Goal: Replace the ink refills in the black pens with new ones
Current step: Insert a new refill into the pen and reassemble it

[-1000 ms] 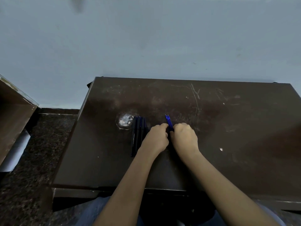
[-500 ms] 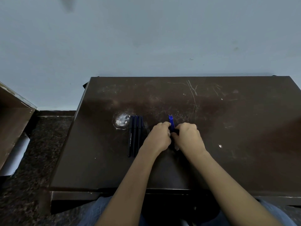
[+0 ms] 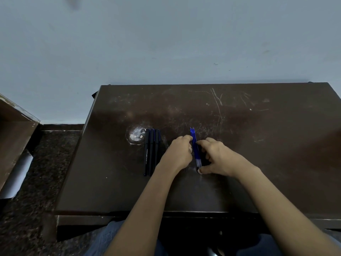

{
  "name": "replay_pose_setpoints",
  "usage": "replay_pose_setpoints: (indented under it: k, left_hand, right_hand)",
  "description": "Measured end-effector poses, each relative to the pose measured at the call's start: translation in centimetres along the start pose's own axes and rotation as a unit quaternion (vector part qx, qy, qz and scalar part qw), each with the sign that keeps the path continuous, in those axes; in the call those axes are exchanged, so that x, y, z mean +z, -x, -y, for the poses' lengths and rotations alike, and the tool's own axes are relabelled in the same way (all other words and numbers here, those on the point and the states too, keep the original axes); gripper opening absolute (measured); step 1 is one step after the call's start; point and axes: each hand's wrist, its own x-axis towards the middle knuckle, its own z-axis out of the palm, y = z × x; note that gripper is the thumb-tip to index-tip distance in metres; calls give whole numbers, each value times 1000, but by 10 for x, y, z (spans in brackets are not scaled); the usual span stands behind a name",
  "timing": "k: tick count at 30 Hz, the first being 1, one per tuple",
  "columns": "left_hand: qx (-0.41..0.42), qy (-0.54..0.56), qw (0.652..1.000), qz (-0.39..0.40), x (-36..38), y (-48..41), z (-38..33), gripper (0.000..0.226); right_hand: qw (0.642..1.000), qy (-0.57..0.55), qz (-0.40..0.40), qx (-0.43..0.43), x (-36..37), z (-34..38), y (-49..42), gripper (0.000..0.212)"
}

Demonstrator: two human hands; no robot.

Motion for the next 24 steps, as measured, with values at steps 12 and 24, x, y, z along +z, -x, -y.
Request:
replay_pose_setpoints:
  k: [12,24]
  left_hand:
    - [12,17,1000,15,-2,3,-3,51]
    - [16,18,999,26,-4,4,-3,51]
  right_hand:
    - [1000,7,-4,4,1,0,-4,74]
    - [1000,9,-9,0,1,0,-5,73]
